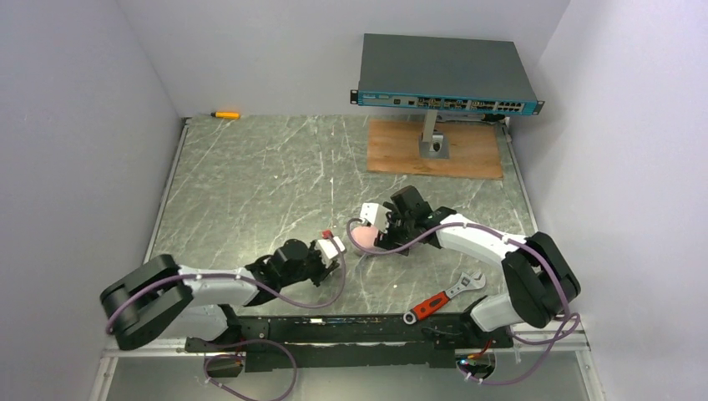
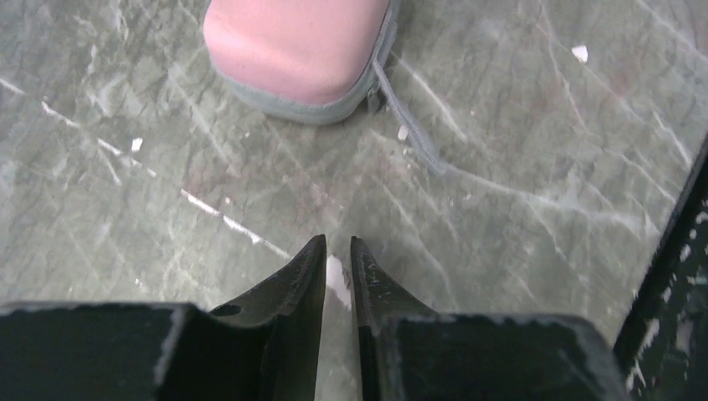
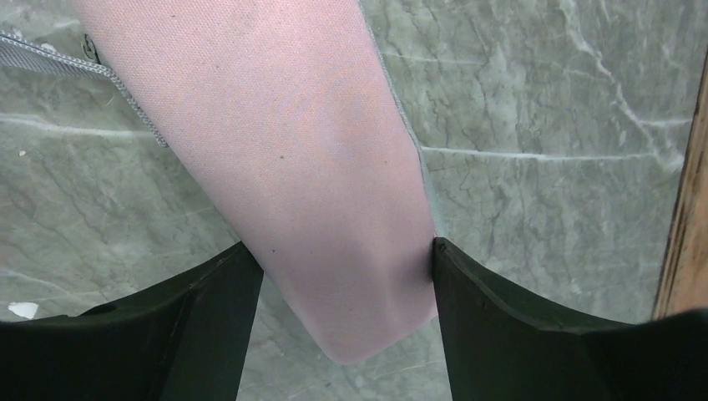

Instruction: Open the umbrella

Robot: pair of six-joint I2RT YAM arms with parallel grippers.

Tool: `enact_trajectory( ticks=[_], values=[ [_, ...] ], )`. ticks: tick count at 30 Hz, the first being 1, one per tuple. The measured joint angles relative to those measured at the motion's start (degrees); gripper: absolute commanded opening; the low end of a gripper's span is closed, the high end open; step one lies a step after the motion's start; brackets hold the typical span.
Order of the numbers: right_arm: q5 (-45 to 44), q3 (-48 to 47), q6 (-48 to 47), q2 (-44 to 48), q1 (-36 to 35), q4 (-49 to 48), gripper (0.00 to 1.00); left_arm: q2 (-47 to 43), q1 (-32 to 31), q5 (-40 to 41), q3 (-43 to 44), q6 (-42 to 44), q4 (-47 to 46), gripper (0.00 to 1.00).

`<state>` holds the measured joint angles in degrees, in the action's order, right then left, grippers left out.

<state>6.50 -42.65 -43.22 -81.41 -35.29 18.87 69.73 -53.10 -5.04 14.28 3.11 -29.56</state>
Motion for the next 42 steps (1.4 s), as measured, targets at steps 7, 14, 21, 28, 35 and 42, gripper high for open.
enact_trajectory(
  ticks=[7, 14, 21, 28, 35, 42],
  values=[
    [-1.1, -2.8, 7.9, -2.3, 0.0, 2.6, 0.55, 13.2, -4.8, 3.5, 3.9, -0.3, -11.8, 0.12],
    [-1.5, -4.5, 12.3, -3.9, 0.1, 4.2, 0.55, 22.9, -5.2, 6.5, 5.8, 1.0, -19.3, 0.08],
    [-1.4, -5.0, 13.5, -4.4, 0.2, 4.7, 0.55, 27.1, -5.2, 8.2, 9.2, 1.4, -23.1, 0.08],
    [-0.9, -5.0, 14.1, -4.4, 0.3, 4.7, 0.53, 30.0, -5.4, 8.4, 12.1, 0.9, -23.3, 0.11],
    [-0.6, -5.2, 14.8, -4.5, 0.6, 4.8, 0.51, 31.9, -6.1, 12.7, 14.8, -1.5, -21.0, 0.06],
    [-0.8, -5.3, 15.3, -4.6, 1.0, 4.7, 0.48, 31.6, -6.3, 16.1, 16.6, -5.8, -17.4, 0.00]
  ],
)
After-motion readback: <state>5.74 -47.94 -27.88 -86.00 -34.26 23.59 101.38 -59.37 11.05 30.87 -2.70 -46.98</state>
